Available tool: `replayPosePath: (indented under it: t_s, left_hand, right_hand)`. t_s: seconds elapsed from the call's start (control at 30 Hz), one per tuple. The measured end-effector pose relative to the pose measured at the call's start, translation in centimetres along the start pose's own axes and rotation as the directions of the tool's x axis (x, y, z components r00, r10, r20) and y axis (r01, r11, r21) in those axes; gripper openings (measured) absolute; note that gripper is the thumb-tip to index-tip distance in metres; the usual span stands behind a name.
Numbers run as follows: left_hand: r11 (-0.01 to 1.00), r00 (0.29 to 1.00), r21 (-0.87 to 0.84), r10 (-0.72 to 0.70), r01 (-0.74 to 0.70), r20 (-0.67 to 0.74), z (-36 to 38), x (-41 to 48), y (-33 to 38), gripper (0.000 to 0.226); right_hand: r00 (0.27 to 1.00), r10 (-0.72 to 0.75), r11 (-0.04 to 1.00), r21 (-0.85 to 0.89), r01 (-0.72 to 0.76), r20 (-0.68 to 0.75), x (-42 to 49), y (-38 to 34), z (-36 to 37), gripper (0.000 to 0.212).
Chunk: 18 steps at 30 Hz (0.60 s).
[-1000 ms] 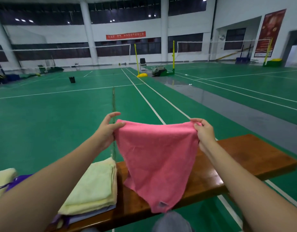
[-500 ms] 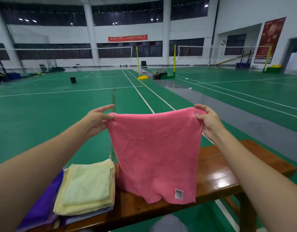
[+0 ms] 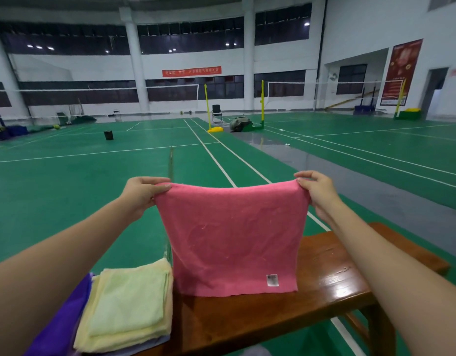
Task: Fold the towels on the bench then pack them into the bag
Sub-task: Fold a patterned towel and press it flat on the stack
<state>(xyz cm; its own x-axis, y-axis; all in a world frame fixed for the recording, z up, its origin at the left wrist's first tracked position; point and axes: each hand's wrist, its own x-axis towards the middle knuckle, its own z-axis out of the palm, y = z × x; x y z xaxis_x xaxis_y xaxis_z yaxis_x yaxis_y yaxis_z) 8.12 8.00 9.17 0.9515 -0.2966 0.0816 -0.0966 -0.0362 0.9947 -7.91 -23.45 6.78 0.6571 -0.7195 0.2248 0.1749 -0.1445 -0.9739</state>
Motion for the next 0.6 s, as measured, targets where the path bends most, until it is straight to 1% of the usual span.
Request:
replayPosePath:
  t_s: [0.03, 0.07, 0.1, 0.13, 0.2, 0.27, 0.33, 0.43, 0.5, 0.6]
  left_hand:
    - [0.999, 1.0, 0.039, 0.008, -0.008, -0.01, -0.2, 0.0, -0.1, 0.026]
    - [0.997, 1.0, 0.072, 0.016, -0.014, -0.024, -0.4, 0.1, -0.1, 0.026]
    - [0.995, 0.999, 0.099, 0.023, -0.019, -0.038, -0.7, 0.1, -0.1, 0.027]
    - [0.992, 0.998, 0.122, 0.029, -0.023, -0.048, -1.1, 0.2, 0.0, 0.029]
    - [0.987, 0.998, 0.157, 0.043, -0.035, -0.052, -1.6, 0.2, 0.2, 0.033]
    - [0.981, 0.997, 0.185, 0.064, -0.056, -0.041, -1.8, 0.3, 0.4, 0.036]
    - [0.963, 0.994, 0.251, 0.107, -0.096, -0.028, -1.7, 0.3, 0.6, 0.039]
    - [0.88, 0.976, 0.43, 0.22, -0.2, 0.004, -1.4, 0.5, 1.1, 0.038]
    - [0.822, 0.959, 0.514, 0.285, -0.247, 0.005, -1.4, 0.7, 1.8, 0.036]
    - [0.721, 0.924, 0.623, 0.382, -0.303, 0.007, -1.3, 0.9, 2.8, 0.028]
  right_hand:
    - [0.999, 0.027, 0.998, 0.049, -0.029, 0.044, -0.3, 0.0, -0.1, 0.017]
    - [0.995, 0.034, 0.996, 0.082, -0.042, 0.097, -0.6, 0.0, -0.2, 0.021]
    - [0.988, 0.031, 0.996, 0.084, -0.044, 0.151, -0.9, -0.1, -0.3, 0.032]
    - [0.981, 0.021, 0.999, 0.043, -0.03, 0.193, -1.2, -0.2, -0.5, 0.042]
    - [0.974, -0.016, 0.987, -0.151, 0.051, 0.225, -1.6, -0.5, -0.7, 0.052]
    - [0.974, -0.087, 0.912, -0.377, 0.163, 0.211, -1.5, -0.6, -0.6, 0.052]
    - [0.971, -0.175, 0.841, -0.489, 0.234, 0.164, -1.1, -0.5, -0.3, 0.046]
    - [0.951, -0.301, 0.783, -0.55, 0.292, 0.076, -0.6, -0.7, -0.1, 0.034]
    - [0.933, -0.359, 0.764, -0.563, 0.314, 0.033, -0.3, -1.3, -0.3, 0.027]
    - [0.899, -0.437, 0.719, -0.598, 0.354, 0.007, 0.1, -2.0, -1.0, 0.02]
